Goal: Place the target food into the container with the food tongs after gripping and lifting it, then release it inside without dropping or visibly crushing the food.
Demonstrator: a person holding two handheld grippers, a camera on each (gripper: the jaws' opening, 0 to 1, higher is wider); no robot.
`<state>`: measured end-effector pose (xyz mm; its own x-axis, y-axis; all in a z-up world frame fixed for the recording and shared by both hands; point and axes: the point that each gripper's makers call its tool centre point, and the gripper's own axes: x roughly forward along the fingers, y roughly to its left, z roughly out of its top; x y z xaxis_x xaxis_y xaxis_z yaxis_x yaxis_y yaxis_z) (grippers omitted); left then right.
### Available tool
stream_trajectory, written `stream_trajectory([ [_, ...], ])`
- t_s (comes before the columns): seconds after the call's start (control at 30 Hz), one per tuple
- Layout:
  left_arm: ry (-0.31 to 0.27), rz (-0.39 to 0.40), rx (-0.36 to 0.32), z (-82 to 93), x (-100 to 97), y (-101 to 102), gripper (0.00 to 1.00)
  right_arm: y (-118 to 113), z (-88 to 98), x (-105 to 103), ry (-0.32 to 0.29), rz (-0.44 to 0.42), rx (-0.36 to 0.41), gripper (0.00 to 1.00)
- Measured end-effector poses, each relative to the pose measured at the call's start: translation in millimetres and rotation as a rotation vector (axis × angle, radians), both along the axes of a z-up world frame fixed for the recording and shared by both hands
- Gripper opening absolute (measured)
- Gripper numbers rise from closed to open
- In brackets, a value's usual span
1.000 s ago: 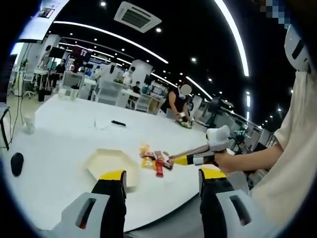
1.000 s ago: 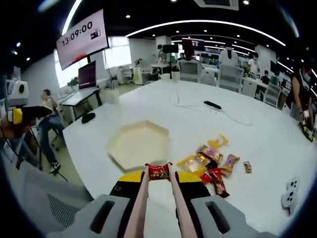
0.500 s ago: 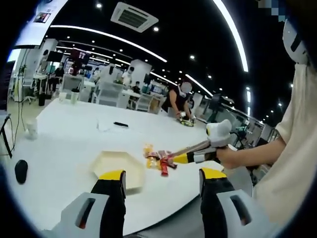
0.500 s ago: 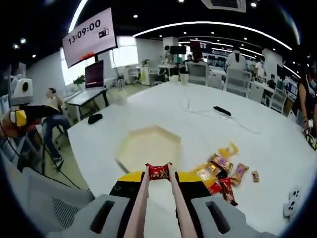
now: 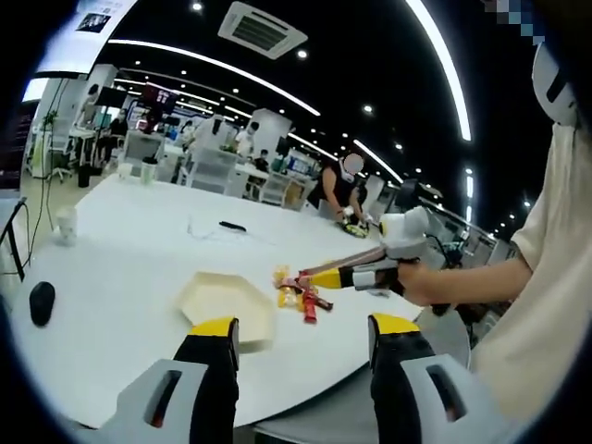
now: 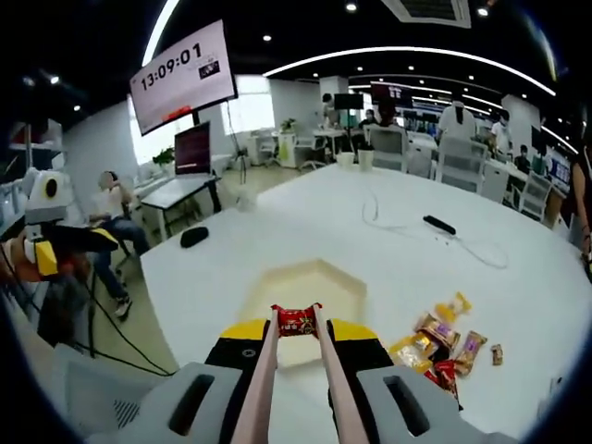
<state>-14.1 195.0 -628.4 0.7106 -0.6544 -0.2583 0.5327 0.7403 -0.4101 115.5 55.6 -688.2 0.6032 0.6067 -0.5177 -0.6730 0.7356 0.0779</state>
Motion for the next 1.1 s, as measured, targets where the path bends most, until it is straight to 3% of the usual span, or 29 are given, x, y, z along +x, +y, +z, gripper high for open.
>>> stream_trajectory([
  [0.6,0.0,0.02,0.001,-6.8,-2.3,13,0.58,38,12.2,17,-0.028,0.028,0.007,0.23],
  [1.1,0.004,0.019,-0.004,-9.8,-1.1,21,0.6,49,12.7,27,-0.035,0.039,-0.002,0.23],
])
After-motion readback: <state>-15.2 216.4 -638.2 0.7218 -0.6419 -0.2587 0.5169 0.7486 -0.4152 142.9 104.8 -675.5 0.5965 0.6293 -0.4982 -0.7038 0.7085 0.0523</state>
